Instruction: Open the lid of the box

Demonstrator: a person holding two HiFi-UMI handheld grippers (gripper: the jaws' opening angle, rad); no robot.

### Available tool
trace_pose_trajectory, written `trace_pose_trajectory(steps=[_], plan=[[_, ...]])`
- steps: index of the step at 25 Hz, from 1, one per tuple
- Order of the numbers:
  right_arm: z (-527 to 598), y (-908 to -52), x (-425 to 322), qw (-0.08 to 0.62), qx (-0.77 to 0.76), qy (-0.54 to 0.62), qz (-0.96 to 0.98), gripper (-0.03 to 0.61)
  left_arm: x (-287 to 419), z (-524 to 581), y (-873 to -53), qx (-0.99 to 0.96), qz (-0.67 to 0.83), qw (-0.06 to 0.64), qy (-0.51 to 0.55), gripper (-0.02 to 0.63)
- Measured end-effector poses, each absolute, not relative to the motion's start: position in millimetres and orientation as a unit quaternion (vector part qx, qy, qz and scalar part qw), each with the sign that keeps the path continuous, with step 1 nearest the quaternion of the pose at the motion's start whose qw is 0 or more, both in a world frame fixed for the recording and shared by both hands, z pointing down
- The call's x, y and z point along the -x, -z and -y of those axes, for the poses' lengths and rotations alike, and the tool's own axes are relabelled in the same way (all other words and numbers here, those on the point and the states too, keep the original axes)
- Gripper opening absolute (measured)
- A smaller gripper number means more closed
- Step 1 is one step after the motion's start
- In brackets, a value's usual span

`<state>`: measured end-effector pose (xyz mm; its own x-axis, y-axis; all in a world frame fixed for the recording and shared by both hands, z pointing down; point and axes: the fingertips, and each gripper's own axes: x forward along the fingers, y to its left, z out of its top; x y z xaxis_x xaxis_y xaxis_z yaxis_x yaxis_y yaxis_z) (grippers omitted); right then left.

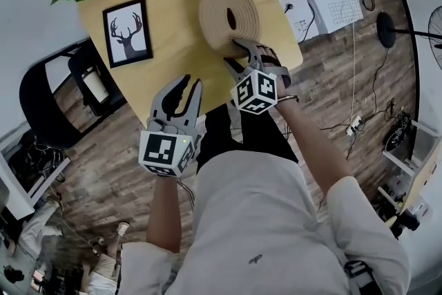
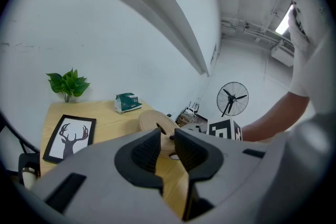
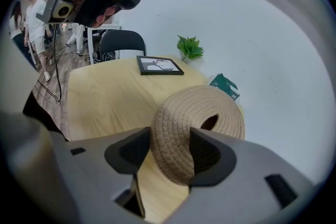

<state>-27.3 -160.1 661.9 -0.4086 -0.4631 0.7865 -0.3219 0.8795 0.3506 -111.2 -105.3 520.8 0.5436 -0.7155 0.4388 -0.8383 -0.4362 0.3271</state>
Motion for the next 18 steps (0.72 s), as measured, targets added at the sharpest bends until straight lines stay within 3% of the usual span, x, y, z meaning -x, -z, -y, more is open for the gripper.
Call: trace_pose_trajectory(steps=[18], plan=[[152.8, -630.4, 31.7, 0.458, -0.251, 0.073, 0.849, 0.152, 116.5, 101.9, -500.7, -0.841, 0.471, 0.244, -0.108, 0.077]])
